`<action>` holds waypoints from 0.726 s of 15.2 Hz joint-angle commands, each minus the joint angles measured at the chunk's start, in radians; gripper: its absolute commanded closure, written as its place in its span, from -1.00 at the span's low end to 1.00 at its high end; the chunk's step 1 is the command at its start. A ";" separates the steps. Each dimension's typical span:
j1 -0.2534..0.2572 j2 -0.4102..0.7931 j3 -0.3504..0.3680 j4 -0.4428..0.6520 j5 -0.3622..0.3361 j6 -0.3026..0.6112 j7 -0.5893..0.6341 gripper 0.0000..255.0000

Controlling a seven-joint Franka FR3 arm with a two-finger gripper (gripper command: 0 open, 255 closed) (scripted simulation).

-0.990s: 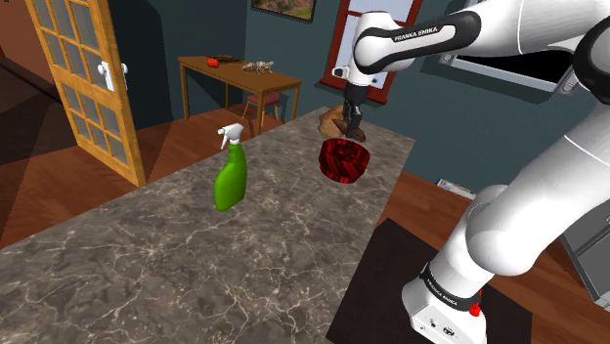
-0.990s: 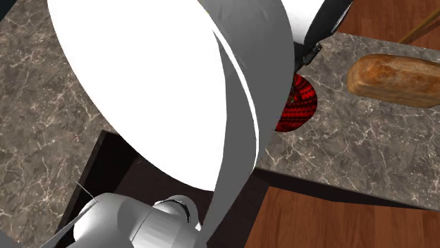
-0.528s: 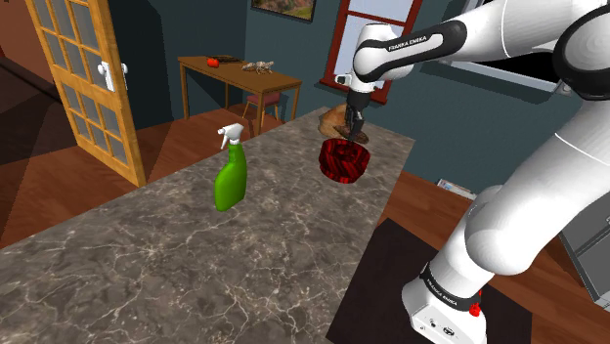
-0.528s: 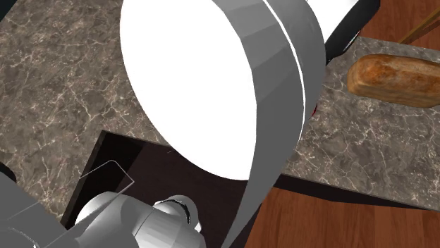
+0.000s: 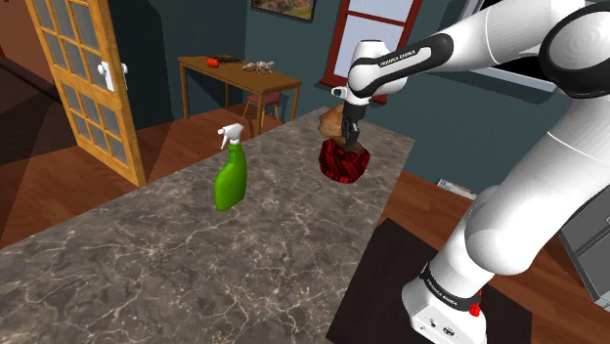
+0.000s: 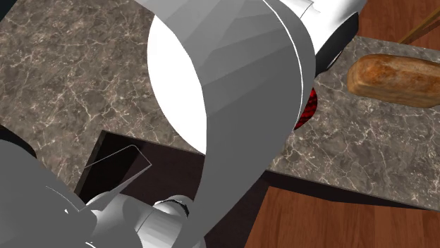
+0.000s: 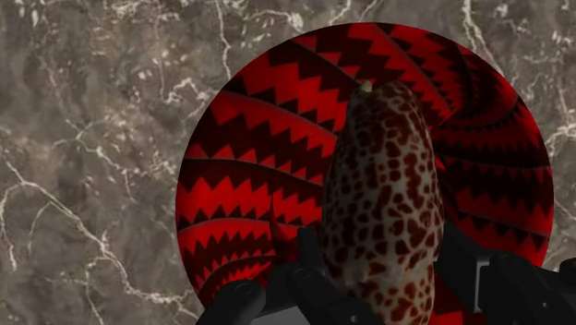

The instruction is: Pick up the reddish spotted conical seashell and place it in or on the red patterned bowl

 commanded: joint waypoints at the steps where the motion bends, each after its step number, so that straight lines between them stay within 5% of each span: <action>1: -0.001 0.002 -0.001 -0.005 0.000 0.009 -0.001 1.00; 7: -0.001 0.002 -0.001 -0.005 0.000 0.009 -0.001 1.00; 8: -0.001 0.002 -0.001 -0.006 0.000 0.009 -0.001 -1.00; 11: -0.001 0.002 -0.001 -0.006 0.000 0.008 -0.001 -1.00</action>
